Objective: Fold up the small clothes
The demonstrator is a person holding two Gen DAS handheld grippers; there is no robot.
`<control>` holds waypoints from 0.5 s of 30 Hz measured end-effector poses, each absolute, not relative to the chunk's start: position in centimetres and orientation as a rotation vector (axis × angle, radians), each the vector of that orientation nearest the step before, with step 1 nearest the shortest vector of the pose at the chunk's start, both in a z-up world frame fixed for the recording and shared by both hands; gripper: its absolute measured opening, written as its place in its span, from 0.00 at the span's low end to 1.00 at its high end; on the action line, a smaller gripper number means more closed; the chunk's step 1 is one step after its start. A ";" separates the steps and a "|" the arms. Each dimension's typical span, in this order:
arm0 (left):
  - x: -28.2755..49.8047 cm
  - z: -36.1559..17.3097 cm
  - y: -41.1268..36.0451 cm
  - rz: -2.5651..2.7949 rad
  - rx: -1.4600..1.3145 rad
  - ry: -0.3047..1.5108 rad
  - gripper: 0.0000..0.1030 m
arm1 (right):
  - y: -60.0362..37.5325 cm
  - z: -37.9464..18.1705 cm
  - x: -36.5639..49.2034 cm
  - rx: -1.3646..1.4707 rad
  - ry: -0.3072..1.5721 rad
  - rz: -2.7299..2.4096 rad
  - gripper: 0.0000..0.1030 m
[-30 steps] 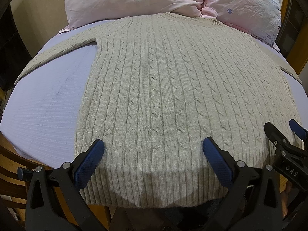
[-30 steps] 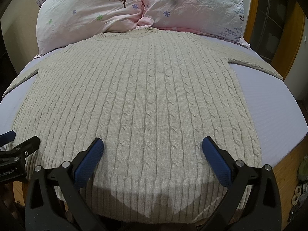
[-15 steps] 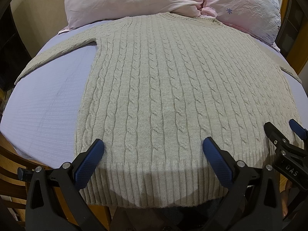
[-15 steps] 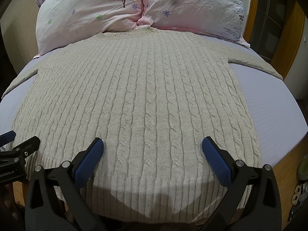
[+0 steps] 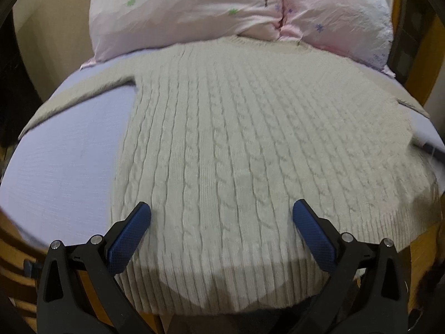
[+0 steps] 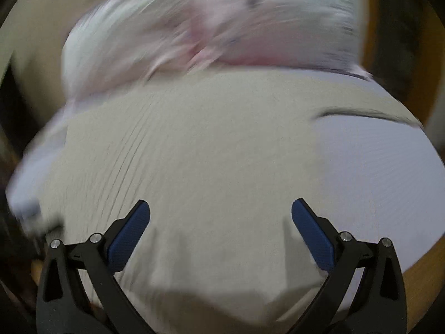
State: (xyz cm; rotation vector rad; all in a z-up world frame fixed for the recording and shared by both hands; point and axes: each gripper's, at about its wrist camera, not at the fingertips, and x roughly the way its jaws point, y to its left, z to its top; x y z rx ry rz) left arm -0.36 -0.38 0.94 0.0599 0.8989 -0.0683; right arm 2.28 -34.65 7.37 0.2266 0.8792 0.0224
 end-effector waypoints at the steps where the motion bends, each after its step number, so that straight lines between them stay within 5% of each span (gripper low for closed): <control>1: -0.2 1.3 -0.1 -0.090 0.046 0.869 0.99 | -38.5 8.2 2.9 0.341 0.843 -0.013 0.98; 4: 0.3 2.5 0.9 -0.144 -0.002 0.774 0.99 | -49.6 8.7 5.1 0.629 0.769 -0.168 0.95; 8: 1.2 4.6 2.4 -0.097 -0.023 0.622 0.99 | -61.1 6.7 8.2 0.822 0.773 -0.420 0.65; 15: 4.0 5.6 8.9 -0.066 -0.236 0.565 0.99 | -71.9 2.7 10.2 1.032 0.711 -0.619 0.58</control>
